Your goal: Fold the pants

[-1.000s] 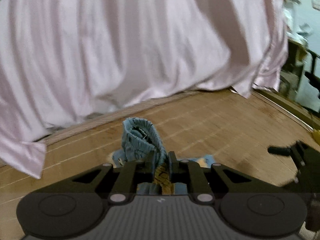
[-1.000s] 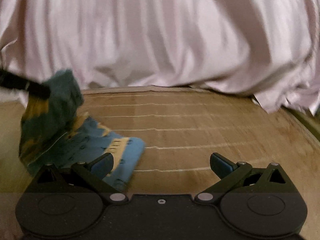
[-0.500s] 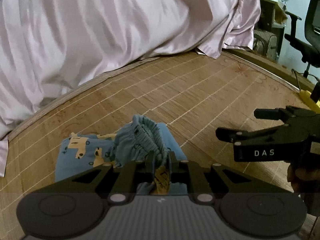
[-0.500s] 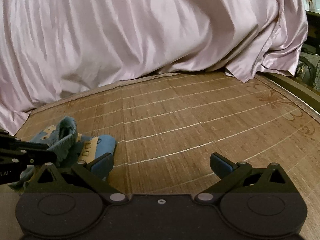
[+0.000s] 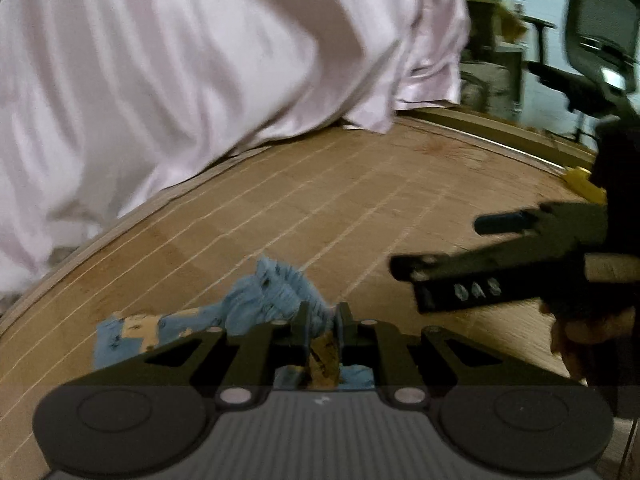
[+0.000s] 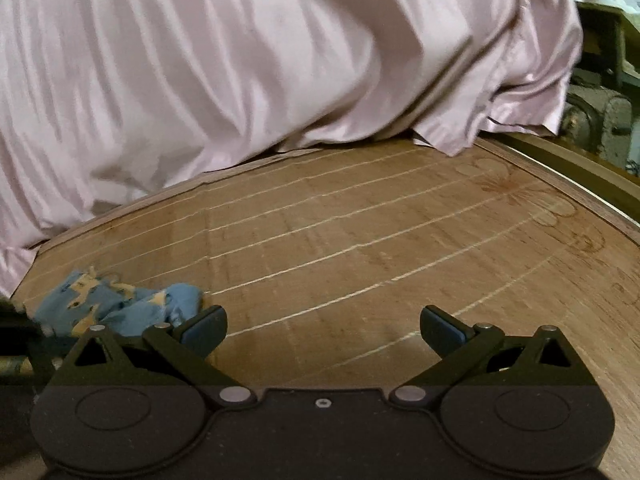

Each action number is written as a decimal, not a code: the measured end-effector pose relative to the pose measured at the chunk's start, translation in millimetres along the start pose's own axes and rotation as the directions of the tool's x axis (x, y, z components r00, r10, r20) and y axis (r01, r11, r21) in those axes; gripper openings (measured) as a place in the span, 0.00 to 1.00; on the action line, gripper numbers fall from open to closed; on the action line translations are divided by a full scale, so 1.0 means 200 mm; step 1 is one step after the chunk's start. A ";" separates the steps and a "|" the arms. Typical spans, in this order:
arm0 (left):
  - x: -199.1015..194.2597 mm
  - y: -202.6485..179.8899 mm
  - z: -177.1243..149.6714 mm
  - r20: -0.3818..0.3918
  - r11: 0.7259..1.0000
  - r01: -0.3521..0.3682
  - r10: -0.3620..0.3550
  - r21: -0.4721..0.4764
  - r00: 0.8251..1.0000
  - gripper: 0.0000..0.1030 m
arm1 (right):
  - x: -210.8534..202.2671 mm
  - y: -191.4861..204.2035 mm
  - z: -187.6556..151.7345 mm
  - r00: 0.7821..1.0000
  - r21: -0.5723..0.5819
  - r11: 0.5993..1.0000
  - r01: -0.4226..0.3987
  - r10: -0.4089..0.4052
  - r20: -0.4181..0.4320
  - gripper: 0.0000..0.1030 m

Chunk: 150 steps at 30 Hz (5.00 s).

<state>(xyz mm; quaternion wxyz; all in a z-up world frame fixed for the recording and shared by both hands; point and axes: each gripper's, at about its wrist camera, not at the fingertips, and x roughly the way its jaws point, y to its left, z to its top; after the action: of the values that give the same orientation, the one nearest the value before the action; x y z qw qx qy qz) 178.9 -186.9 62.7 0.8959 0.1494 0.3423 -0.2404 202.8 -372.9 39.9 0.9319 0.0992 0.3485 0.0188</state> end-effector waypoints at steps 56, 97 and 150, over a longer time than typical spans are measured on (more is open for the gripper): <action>0.21 0.94 -0.35 -0.220 0.843 -0.426 0.370 -0.328 0.903 0.99 | 0.28 0.47 -0.09 0.999 -0.316 0.948 -0.023 0.014 -0.030 0.99; -0.13 0.89 -0.65 -0.162 0.823 -0.043 -0.059 -0.566 0.985 0.76 | 0.45 0.48 0.11 0.844 -0.305 0.791 -0.530 0.458 -0.279 0.67; -0.22 1.09 -0.27 -0.063 0.820 -0.251 0.255 -0.515 0.965 0.88 | -0.15 0.86 0.37 0.936 -0.441 0.880 -0.176 0.288 0.201 0.99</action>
<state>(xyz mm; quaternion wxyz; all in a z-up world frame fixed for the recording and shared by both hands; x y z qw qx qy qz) 237.2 33.3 75.2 0.9282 -0.0544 0.3677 -0.0190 234.6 -221.3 148.7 0.9597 -0.0589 0.1965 0.1919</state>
